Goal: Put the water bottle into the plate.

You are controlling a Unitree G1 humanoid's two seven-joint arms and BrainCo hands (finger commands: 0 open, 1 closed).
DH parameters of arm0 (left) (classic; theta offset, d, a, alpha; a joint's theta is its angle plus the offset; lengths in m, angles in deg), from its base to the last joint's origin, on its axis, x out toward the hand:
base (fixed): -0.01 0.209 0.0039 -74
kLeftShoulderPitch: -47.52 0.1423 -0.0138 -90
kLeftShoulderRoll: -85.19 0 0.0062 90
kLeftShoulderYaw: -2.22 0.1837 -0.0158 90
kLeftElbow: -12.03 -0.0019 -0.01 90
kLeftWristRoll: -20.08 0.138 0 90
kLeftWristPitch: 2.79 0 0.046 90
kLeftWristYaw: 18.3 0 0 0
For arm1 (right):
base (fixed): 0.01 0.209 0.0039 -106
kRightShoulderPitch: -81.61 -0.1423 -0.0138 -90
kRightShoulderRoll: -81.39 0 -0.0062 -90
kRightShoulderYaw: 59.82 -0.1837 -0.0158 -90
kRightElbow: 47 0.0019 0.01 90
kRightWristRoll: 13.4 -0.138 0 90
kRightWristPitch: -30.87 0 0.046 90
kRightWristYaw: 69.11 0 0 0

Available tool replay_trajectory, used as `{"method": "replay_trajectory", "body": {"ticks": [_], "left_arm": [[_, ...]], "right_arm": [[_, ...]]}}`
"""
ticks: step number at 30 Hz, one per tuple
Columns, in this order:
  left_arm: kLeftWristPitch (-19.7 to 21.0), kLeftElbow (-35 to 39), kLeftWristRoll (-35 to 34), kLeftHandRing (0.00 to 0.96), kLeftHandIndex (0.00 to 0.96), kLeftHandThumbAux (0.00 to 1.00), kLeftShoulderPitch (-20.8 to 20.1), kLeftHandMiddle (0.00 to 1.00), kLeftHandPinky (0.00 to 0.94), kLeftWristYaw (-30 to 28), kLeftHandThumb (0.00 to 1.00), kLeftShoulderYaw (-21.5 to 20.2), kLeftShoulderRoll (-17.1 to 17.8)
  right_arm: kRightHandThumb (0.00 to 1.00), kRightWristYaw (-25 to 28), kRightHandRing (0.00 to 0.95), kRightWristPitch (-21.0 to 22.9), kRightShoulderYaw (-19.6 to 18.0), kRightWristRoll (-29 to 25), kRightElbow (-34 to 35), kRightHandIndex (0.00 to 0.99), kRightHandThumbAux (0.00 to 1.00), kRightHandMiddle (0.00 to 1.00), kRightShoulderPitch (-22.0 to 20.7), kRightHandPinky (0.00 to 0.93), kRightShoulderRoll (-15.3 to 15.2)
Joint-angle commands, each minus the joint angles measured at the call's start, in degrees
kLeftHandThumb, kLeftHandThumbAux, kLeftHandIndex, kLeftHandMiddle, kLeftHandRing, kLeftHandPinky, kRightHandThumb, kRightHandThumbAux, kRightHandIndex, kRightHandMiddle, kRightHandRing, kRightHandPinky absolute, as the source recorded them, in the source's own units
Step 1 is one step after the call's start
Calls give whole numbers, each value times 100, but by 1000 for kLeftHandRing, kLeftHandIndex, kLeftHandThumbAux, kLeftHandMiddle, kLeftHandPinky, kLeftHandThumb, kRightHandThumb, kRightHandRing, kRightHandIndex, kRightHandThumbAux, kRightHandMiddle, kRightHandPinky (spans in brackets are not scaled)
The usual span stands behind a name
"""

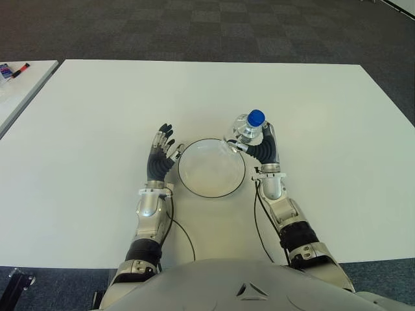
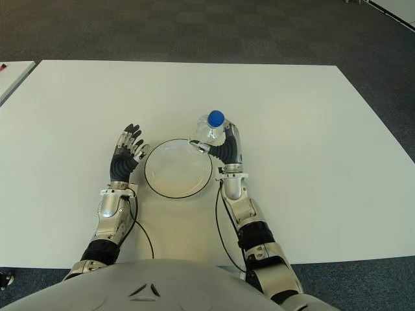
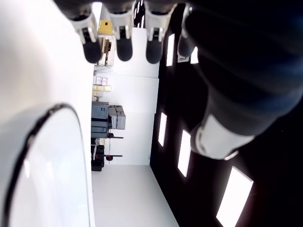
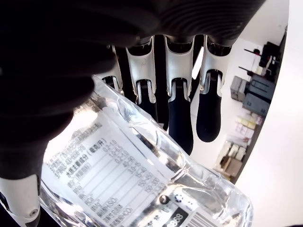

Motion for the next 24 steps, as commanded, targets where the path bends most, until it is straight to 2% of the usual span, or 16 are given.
{"method": "replay_trajectory", "body": {"ticks": [1,12,24], "left_arm": [[40,-93,28,88,71,771,-67,93,125,42,328,19,-34],[54,-111,-16,93,74,762,-89,97,135,46,336,4,-53],[25,-158,-5,90,70,776,-109,96,125,45,327,3,-47]], "right_arm": [[845,22,547,-99,60,58,189,431,674,471,73,564,75],[845,355,510,-1,104,-30,469,438,673,465,303,479,151],[845,513,503,45,176,-29,641,433,674,470,520,477,189]]}}
